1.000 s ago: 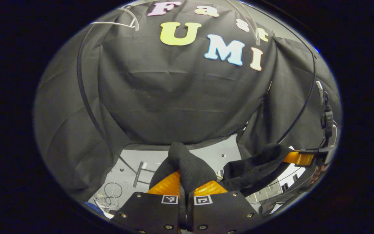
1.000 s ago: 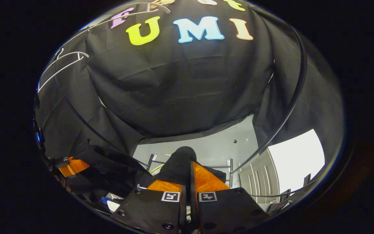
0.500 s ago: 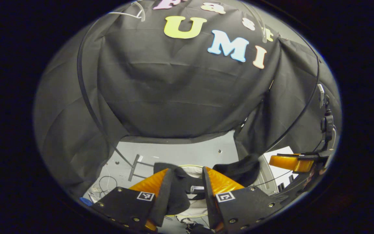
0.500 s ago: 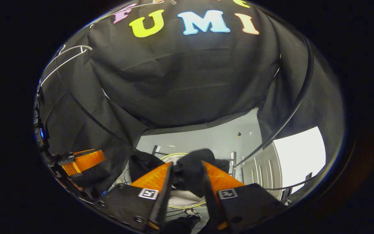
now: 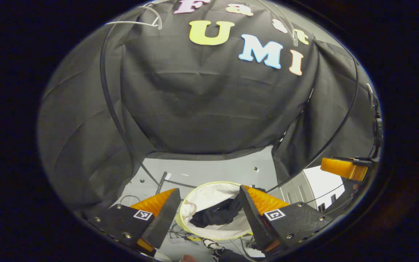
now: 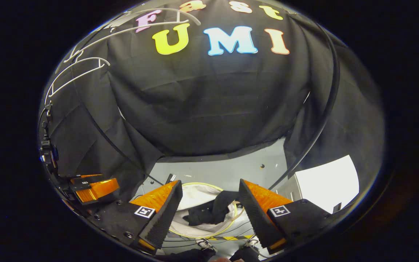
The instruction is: Grasp the clothes on the hanger with both hands and then place them into the laundry hamper below.
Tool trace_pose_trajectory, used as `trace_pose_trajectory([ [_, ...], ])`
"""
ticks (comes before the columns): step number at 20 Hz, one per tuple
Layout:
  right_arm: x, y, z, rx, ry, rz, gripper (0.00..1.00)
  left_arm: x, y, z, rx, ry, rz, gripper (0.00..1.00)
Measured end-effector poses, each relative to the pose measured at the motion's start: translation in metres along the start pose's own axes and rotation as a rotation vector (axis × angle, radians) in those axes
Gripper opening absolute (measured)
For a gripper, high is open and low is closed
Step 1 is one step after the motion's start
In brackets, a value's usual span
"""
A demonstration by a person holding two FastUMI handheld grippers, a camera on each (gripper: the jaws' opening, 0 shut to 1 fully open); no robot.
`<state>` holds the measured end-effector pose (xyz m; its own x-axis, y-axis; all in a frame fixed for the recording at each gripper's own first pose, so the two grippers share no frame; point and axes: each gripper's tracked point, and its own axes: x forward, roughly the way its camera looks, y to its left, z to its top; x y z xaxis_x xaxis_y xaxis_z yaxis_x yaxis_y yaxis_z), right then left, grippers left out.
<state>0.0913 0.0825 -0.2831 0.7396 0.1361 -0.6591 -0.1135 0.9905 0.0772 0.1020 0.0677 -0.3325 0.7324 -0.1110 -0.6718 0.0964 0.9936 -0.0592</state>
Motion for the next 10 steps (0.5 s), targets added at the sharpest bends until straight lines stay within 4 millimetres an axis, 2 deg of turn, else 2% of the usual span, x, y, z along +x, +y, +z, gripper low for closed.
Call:
trace_pose_trajectory([
  [3, -0.024, -0.031, 0.018, -0.019, -0.094, -0.018, 0.98, -0.036, -0.005, 0.014, 0.025, -0.071, 0.08, 0.92],
  [5, -0.039, -0.049, 0.033, -0.07, -0.149, -0.02, 0.98, -0.062, -0.019, 0.026, 0.044, -0.133, 0.129, 0.95],
  [7, -0.056, -0.074, 0.049, -0.114, -0.211, -0.036, 0.98, -0.093, -0.041, 0.04, 0.027, -0.2, 0.16, 0.92],
  [10, -0.08, -0.1, 0.074, -0.128, -0.3, -0.016, 0.98, -0.127, -0.078, 0.059, -0.03, -0.293, 0.195, 0.92],
])
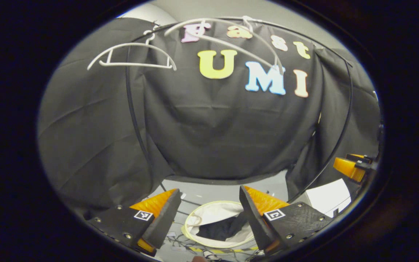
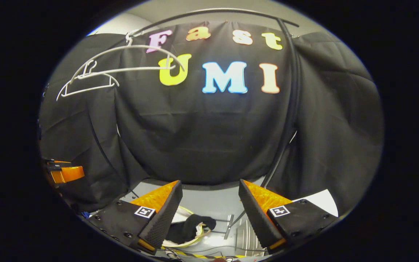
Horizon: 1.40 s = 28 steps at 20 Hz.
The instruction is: Grasp the clothes on the hanger with both hands and then place them into the laundry hamper below.
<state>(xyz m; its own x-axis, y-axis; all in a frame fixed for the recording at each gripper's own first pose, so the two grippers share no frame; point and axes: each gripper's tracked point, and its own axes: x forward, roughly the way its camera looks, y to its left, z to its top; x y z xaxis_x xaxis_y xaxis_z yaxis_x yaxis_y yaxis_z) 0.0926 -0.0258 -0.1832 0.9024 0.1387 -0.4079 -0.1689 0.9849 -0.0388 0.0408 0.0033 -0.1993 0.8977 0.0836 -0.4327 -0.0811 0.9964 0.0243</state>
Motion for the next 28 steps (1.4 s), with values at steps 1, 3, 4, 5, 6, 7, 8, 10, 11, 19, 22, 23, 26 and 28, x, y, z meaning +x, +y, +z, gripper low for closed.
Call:
trace_pose_trajectory([
  [1, -0.005, -0.009, 0.008, 0.006, -0.023, 0.005, 0.93, -0.012, -0.01, 0.011, -0.016, -0.034, 0.014, 0.93],
  [3, -0.015, -0.026, 0.029, 0.024, -0.081, 0.017, 0.98, -0.024, -0.024, 0.043, -0.051, -0.125, 0.035, 0.93],
  [4, -0.019, -0.034, 0.041, 0.033, -0.112, 0.02, 0.98, -0.032, -0.033, 0.057, -0.064, -0.174, 0.041, 0.93],
  [5, -0.026, -0.043, 0.052, 0.041, -0.145, 0.023, 0.93, -0.041, -0.04, 0.071, -0.07, -0.221, 0.042, 0.92],
  [6, -0.03, -0.05, 0.065, 0.05, -0.179, 0.025, 0.93, -0.053, -0.046, 0.082, -0.07, -0.266, 0.044, 0.92],
  [7, -0.034, -0.058, 0.074, 0.06, -0.21, 0.026, 0.93, -0.064, -0.048, 0.093, -0.071, -0.314, 0.053, 0.92],
  [8, -0.039, -0.064, 0.083, 0.07, -0.24, 0.026, 0.93, -0.073, -0.05, 0.104, -0.07, -0.351, 0.053, 0.92],
  [10, -0.049, -0.077, 0.1, 0.087, -0.294, 0.022, 0.92, -0.091, -0.058, 0.128, -0.076, -0.407, 0.046, 0.92],
  [11, -0.054, -0.081, 0.107, 0.094, -0.318, 0.012, 0.92, -0.1, -0.065, 0.138, -0.08, -0.425, 0.038, 0.92],
  [19, -0.081, -0.091, 0.126, 0.15, -0.407, -0.135, 0.92, -0.109, -0.089, 0.184, -0.058, -0.531, -0.035, 0.92],
  [22, -0.089, -0.088, 0.125, 0.112, -0.428, -0.202, 0.92, -0.104, -0.091, 0.171, -0.06, -0.492, -0.103, 0.92],
  [23, -0.092, -0.085, 0.12, 0.102, -0.423, -0.216, 0.98, -0.104, -0.086, 0.167, -0.066, -0.478, -0.11, 0.92],
  [26, -0.101, -0.081, 0.112, 0.086, -0.422, -0.264, 0.98, -0.106, -0.072, 0.16, -0.08, -0.466, -0.153, 0.92],
  [28, -0.105, -0.081, 0.104, 0.102, -0.414, -0.301, 0.98, -0.1, -0.055, 0.156, -0.085, -0.463, -0.144, 0.92],
])
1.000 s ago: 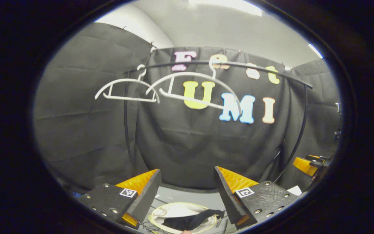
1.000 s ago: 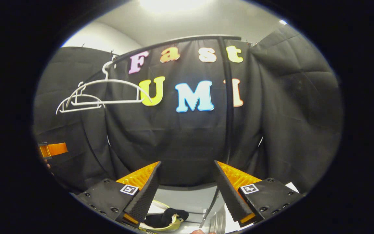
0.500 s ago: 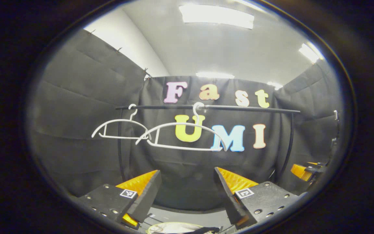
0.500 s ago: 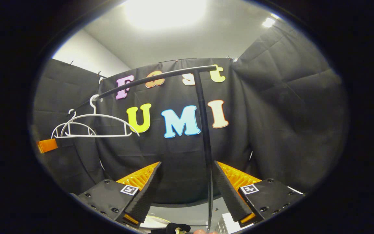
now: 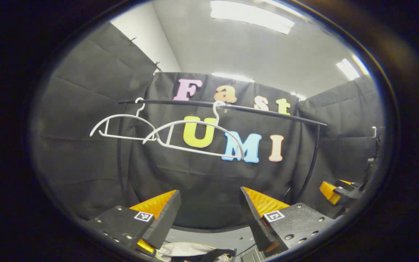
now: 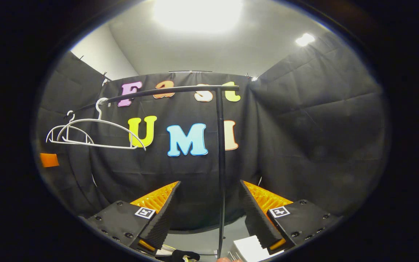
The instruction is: Grasp the clothes on the hanger with both hands and then place them into the laundry hamper below.
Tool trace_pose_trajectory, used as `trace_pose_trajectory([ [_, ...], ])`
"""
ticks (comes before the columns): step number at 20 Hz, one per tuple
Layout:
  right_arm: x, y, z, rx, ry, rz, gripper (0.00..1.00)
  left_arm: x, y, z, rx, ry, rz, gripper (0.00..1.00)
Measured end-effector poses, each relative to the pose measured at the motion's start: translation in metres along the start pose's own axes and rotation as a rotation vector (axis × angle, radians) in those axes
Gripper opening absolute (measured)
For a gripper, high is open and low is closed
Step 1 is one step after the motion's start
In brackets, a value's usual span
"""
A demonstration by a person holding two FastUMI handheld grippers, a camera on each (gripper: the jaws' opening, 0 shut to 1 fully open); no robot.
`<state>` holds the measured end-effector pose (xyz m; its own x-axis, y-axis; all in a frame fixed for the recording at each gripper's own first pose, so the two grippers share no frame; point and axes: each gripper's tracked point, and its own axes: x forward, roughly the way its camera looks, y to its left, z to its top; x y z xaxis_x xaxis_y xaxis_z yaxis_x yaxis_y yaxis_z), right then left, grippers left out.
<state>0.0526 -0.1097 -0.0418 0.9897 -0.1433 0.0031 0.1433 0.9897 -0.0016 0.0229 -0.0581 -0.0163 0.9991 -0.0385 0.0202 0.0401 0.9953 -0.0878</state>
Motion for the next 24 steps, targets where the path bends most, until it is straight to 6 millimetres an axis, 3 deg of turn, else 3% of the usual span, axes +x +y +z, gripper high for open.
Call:
trace_pose_trajectory([
  [4, -0.011, 0.001, -0.006, 0.008, 0.011, -0.051, 0.98, 0.017, 0.022, -0.018, -0.003, 0.024, 0.016, 0.92],
  [5, -0.014, 0.0, -0.006, 0.0, 0.011, -0.066, 0.98, 0.022, 0.029, -0.023, -0.001, 0.022, 0.029, 0.96],
  [6, -0.016, 0.0, -0.007, -0.005, 0.015, -0.077, 0.98, 0.026, 0.033, -0.031, -0.007, 0.026, 0.036, 0.92],
  [9, -0.024, 0.006, -0.011, -0.012, 0.035, -0.085, 0.98, 0.03, 0.036, -0.052, -0.053, 0.073, 0.035, 0.92],
  [13, -0.029, 0.01, -0.014, -0.051, 0.053, -0.093, 0.98, 0.023, 0.049, -0.053, -0.075, 0.079, 0.028, 0.92],
  [20, -0.022, 0.037, -0.013, -0.063, 0.082, -0.04, 0.93, 0.037, 0.051, -0.051, -0.068, 0.065, 0.046, 0.94],
  [24, -0.003, 0.049, -0.032, -0.055, 0.12, 0.054, 0.99, 0.02, 0.055, -0.04, -0.023, 0.054, 0.149, 0.91],
])
